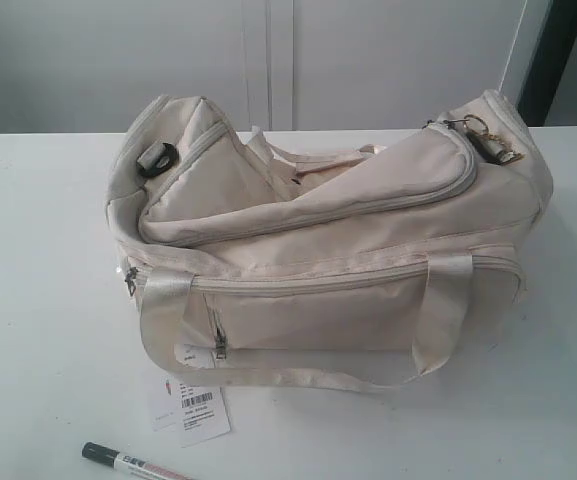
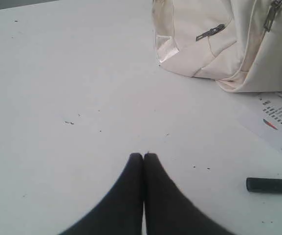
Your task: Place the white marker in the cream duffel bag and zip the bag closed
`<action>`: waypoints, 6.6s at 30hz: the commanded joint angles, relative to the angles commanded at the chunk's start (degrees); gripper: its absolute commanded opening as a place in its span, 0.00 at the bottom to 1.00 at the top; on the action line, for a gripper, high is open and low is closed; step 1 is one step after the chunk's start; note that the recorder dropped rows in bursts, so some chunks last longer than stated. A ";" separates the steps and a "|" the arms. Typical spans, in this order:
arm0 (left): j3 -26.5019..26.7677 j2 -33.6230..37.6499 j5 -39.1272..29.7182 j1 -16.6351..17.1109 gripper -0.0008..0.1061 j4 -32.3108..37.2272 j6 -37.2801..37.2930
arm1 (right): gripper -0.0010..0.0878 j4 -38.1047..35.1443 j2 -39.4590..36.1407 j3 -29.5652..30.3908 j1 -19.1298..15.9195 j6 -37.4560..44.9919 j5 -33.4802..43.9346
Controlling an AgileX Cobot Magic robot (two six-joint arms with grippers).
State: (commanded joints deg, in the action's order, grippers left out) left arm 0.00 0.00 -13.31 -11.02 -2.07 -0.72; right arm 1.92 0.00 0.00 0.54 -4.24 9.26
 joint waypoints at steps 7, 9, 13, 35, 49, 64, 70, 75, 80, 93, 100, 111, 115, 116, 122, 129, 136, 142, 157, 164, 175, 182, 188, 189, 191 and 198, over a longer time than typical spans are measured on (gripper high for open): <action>0.00 0.00 0.00 0.00 0.01 0.00 -2.80 | 0.01 -2.33 0.00 0.00 0.00 -14.78 -20.82; 0.00 0.00 0.44 0.00 0.01 0.00 -5.96 | 0.01 -0.51 0.00 0.00 0.11 -25.96 -29.35; 0.00 0.00 5.20 0.00 0.01 0.00 -7.02 | 0.01 2.95 0.00 -4.04 0.11 -22.01 -30.57; 0.00 0.00 5.59 0.00 0.01 0.00 -7.02 | 0.01 3.27 -42.12 -39.00 0.11 -7.36 0.25; 0.00 0.00 5.59 0.00 0.01 0.00 -7.02 | 0.01 -8.99 -60.41 -54.34 0.11 11.55 20.11; 0.00 0.00 5.58 0.00 0.01 -0.41 -6.66 | 0.04 -17.96 -80.86 -71.66 0.01 15.65 30.37; 0.00 0.00 5.58 0.00 0.01 -3.64 -6.66 | 0.38 -20.03 -84.70 -76.84 0.01 15.65 31.62; 0.00 0.00 5.58 0.00 0.01 -3.90 -6.66 | 0.72 -20.09 -86.97 -80.21 0.01 15.65 34.35; 0.00 0.00 5.58 0.00 0.01 -5.79 -4.07 | 0.76 -19.68 -89.42 -82.62 0.01 15.25 36.98; 0.00 0.00 5.58 0.00 0.01 -6.85 5.26 | 0.75 -18.16 -99.12 -91.83 -0.98 11.47 42.81; 0.00 0.00 5.58 0.00 0.01 -6.85 5.26 | 0.74 -19.22 -103.11 -95.20 -1.24 11.24 43.05; 0.00 0.00 5.58 0.00 0.01 -9.24 11.61 | 0.71 -19.80 -107.31 -96.91 -1.24 8.51 42.70; 0.00 0.00 5.58 0.00 0.01 -9.24 11.61 | 0.66 -20.17 -107.56 -96.91 -1.24 8.51 43.26; 0.00 0.00 5.58 0.00 0.01 -9.36 11.61 | 0.60 -20.17 -107.56 -96.91 -1.24 8.51 43.26; 0.00 0.00 5.70 0.00 0.01 -10.03 13.56 | 0.01 -20.17 -107.56 -96.91 -1.24 8.51 43.01; 0.00 0.00 7.57 0.00 0.01 -11.56 21.34 | 0.01 -20.17 -107.56 -96.91 -1.24 8.73 43.52; 0.00 0.00 14.71 0.00 0.01 -13.86 29.24 | 0.01 -20.17 -107.56 -96.91 -1.24 9.35 46.32; 3.92 0.00 11.53 -0.11 0.01 -13.73 28.70 | 0.01 -20.31 -107.46 -96.91 -1.24 11.70 48.00; 25.48 24.90 -11.72 -0.11 0.01 -21.27 -7.97 | 0.01 -20.11 -107.46 -96.91 -1.24 11.67 47.29; 30.48 35.59 -15.05 -0.11 0.01 -41.69 -32.60 | 0.01 -20.11 -107.46 -96.91 -1.24 11.67 47.29; 36.65 45.84 -22.15 -4.30 0.01 -54.44 -48.01 | 0.01 -20.11 -107.46 -96.91 -1.24 11.67 46.93; 40.01 50.73 -23.01 -5.79 0.01 -55.75 -50.43 | 0.01 -20.11 -107.46 -96.81 -1.24 11.67 46.83; 40.78 54.74 -24.31 -5.79 0.01 -70.12 -64.00 | 0.01 -20.11 -107.46 -96.81 -1.24 11.67 46.83; 40.78 55.39 -24.17 -5.79 0.01 -72.15 -64.97 | 0.01 -20.11 -107.46 -96.81 -1.24 11.67 46.83; 40.78 56.89 -23.97 -5.79 0.01 -75.61 -67.47 | 0.01 -20.11 -107.46 -96.81 -1.24 11.67 46.83; 41.66 60.78 -21.94 -9.12 0.01 -81.25 -74.34 | 0.01 -20.11 -107.46 -96.81 -1.24 11.67 46.83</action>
State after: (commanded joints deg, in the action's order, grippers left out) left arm 41.66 60.78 -35.25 -20.14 -83.32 -75.06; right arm -18.19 -107.46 -96.81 -0.70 7.43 56.09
